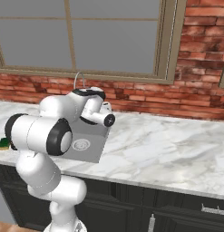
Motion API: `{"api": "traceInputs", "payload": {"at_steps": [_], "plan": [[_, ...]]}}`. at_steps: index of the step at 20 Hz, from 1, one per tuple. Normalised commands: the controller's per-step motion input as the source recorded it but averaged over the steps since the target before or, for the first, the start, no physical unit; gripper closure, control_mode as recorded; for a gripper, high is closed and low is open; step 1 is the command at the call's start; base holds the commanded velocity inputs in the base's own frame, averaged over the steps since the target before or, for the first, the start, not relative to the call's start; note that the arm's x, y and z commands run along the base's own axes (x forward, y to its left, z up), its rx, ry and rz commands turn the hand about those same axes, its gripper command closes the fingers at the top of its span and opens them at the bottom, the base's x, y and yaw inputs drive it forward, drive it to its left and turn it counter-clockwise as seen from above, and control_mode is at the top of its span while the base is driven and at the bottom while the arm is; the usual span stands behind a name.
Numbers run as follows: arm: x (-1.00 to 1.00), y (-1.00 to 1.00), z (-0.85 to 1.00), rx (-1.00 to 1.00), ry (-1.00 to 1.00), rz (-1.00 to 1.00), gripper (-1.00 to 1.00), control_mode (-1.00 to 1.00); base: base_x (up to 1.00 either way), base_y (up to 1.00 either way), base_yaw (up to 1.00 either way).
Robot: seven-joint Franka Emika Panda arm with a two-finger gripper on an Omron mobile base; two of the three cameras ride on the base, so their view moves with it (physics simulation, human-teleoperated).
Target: Soak the sponge with water for a few seconds and then drop it inside the sink.
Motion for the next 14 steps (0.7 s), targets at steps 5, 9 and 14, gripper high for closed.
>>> {"api": "traceInputs", "payload": {"at_steps": [5,9,14], "plan": [[0.27,0.03,-0.2,0.0,0.0,0.0,-1.0,-1.0,0.0,0.0,0.0],[0.27,0.08,-0.08,0.0,0.0,0.0,-1.0,-1.0,0.0,0.0,0.0],[0.28,0.12,0.0,0.0,0.0,0.0,-1.0,-1.0,0.0,0.0,0.0]]}}
